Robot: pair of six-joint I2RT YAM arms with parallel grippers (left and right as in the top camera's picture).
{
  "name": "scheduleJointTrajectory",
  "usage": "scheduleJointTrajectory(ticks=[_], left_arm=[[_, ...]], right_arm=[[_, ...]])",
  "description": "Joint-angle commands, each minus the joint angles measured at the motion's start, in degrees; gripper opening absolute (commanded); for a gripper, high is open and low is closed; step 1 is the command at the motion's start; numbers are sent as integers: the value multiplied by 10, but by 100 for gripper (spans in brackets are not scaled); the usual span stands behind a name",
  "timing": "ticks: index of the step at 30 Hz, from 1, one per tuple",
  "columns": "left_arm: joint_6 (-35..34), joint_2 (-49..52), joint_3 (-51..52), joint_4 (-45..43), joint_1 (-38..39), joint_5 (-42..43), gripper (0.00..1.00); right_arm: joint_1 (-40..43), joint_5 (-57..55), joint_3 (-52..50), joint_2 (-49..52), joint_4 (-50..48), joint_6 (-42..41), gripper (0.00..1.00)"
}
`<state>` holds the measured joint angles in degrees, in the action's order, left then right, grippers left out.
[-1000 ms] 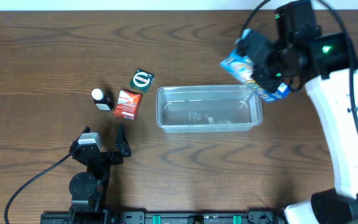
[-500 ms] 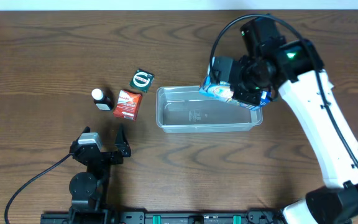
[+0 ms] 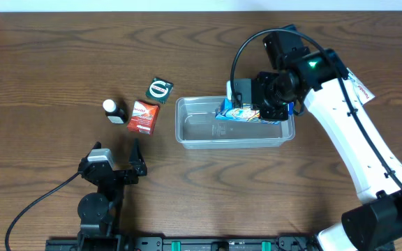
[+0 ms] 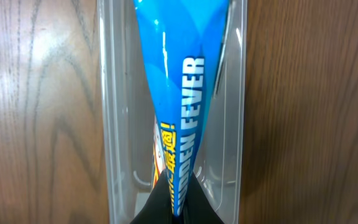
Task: Pack container
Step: 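Lift the blue box and carry it over the clear container, then lower the blue box into the container and open right gripper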
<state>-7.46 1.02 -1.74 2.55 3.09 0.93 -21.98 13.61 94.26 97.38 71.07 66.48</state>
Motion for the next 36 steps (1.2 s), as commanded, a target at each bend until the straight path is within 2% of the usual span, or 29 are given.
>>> scheduleJointTrajectory(ticks=[1,14,36], left_arm=[[3,0,15,15,-3,-5,98],[3,0,15,15,-3,-5,98],[3,0,15,15,-3,-5,98]], right_arm=[[11,18,-16,5,-12,37,1],[52,17,-98,16,-110,45,1],[54,17,-99,108,-150,48,1]])
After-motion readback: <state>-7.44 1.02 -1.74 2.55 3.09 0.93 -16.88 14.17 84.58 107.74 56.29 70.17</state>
